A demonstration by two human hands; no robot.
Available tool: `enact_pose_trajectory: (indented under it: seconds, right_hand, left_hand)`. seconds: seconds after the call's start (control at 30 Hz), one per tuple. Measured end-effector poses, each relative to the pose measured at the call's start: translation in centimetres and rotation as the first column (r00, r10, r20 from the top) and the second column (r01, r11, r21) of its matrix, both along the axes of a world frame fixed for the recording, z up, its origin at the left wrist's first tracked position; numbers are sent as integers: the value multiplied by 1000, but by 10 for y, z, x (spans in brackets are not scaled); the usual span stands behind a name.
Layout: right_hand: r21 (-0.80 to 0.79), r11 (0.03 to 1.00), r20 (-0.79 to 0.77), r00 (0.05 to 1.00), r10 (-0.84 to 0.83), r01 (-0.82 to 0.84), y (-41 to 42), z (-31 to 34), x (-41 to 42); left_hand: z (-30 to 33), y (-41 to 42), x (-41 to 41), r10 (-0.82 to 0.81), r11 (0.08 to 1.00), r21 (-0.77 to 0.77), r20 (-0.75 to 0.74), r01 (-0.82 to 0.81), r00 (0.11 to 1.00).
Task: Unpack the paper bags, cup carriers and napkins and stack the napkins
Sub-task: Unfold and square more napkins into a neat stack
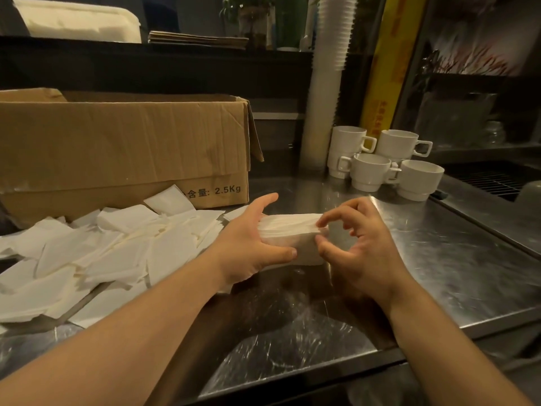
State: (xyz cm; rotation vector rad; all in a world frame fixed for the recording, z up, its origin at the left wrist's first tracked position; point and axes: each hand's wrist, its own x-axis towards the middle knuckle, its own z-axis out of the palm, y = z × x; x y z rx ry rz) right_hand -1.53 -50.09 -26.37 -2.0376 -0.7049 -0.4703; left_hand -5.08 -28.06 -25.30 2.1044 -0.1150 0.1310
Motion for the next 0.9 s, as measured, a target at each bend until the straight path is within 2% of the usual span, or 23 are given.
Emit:
enact_pose_trajectory:
  seconds: [0.5, 0.73, 0.9]
  right_hand:
    - [-90, 996, -41, 999, -13, 9, 2, 2, -1]
    - [-71, 997, -102, 994, 28, -35, 2, 5, -6]
    - [-36, 997, -209, 976, 57, -66, 1, 5, -8]
  left_hand:
    - [3, -1, 0, 7, 999, 41, -16, -6, 1000]
    - [4, -2, -1, 18, 999, 52, -22, -17, 1000]
    - [5, -3, -1, 31, 998, 50, -24, -29, 999]
